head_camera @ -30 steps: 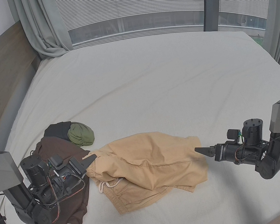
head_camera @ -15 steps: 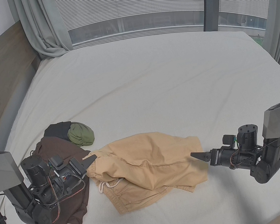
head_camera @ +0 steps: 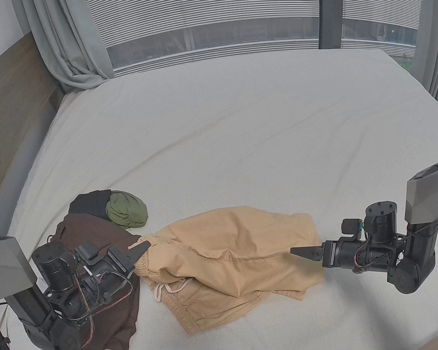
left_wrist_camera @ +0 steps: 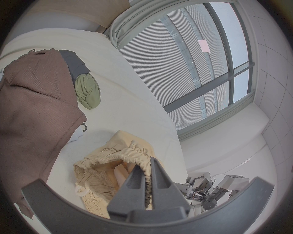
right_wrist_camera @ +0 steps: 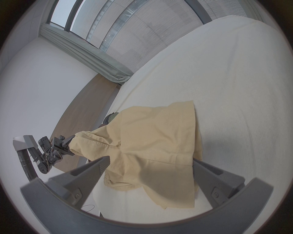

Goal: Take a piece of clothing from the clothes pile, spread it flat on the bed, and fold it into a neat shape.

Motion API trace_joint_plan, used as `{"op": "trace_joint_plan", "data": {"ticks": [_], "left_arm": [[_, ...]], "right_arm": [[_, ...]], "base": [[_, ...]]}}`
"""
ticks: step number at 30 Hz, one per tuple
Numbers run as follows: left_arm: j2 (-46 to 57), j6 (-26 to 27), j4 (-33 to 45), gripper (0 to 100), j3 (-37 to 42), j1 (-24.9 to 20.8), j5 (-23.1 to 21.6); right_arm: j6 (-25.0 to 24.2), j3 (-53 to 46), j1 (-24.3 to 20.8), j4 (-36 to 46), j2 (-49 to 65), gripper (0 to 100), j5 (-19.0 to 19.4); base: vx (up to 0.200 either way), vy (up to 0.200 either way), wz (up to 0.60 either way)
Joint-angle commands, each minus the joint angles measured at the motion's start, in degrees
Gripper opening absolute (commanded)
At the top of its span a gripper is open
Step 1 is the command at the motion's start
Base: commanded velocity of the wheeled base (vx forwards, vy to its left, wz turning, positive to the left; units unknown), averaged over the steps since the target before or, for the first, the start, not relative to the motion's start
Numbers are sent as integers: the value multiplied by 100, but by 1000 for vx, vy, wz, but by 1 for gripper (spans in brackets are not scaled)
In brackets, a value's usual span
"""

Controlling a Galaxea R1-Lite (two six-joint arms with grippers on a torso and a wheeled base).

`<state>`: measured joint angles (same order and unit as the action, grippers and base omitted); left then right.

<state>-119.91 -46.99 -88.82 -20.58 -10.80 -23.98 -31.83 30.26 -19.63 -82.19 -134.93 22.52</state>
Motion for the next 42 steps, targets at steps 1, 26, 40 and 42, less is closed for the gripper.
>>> {"op": "trace_joint_plan", "data": {"ticks": [1,26,40,42], "left_arm": [[2,-3,-4,0,1,-1,-2],[-15,-20,-4,0,-34,-1,-2],[-68,-11,-4,0,-122,25,7],[-68,-11,-4,0,-122,25,7]], "right_arm": [[-7,-55,-68,-8,98,100,42],[-429,314,-226,-465,-254,100,517],[-412,332,-217,-579,-535,0,508],[-412,323,-235,-605,-535,0,508]], "base": [[0,0,0],[0,0,0],[0,0,0],[0,0,0]]}}
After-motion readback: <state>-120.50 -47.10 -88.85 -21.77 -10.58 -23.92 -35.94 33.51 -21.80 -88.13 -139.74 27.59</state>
